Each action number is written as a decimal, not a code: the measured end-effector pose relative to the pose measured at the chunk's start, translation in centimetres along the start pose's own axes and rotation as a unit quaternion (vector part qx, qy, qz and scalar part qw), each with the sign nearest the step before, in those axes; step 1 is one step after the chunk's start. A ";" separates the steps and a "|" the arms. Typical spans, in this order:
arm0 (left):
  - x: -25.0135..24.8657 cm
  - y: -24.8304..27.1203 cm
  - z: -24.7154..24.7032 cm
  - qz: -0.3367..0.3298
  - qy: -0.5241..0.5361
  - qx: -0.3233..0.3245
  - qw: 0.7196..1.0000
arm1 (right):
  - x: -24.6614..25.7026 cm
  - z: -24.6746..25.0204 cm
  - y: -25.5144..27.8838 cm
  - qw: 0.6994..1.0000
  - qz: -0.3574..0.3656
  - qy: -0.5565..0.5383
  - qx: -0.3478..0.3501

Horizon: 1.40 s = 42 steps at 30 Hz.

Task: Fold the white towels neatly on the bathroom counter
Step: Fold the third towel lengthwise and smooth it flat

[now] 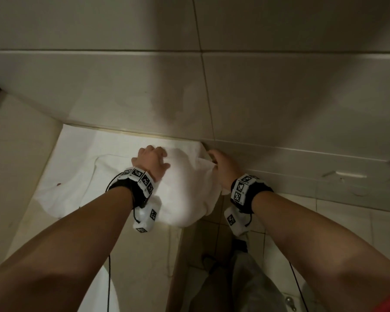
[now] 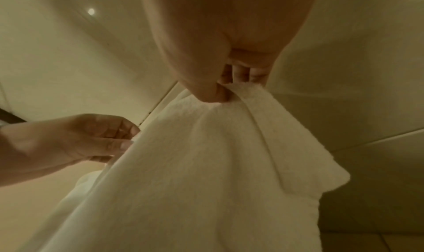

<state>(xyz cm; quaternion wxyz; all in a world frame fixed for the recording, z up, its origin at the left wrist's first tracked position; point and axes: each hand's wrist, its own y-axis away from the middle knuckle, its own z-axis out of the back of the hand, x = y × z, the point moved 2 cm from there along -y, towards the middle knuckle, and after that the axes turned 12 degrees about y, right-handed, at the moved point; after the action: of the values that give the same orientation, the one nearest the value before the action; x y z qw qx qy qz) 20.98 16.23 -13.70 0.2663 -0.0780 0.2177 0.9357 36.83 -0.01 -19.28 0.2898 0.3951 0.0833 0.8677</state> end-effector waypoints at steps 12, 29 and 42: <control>1.5 -0.8 1.3 0.039 0.056 0.012 0.998 | -5.1 0.5 -0.1 0.994 -0.091 0.060 -0.019; -0.9 -2.9 3.4 0.032 0.224 -0.093 0.970 | -8.0 1.5 -1.3 0.978 -0.178 -0.065 -0.088; -0.2 -4.8 1.8 0.068 0.191 -0.131 0.970 | -8.3 -0.3 -2.9 0.906 -0.296 -0.287 -0.094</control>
<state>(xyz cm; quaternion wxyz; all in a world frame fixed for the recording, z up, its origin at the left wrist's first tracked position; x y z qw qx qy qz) 23.67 20.59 -13.81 0.1430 -0.2747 0.1444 0.9398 42.22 -2.30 -25.83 0.5806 0.5549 0.0275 0.5953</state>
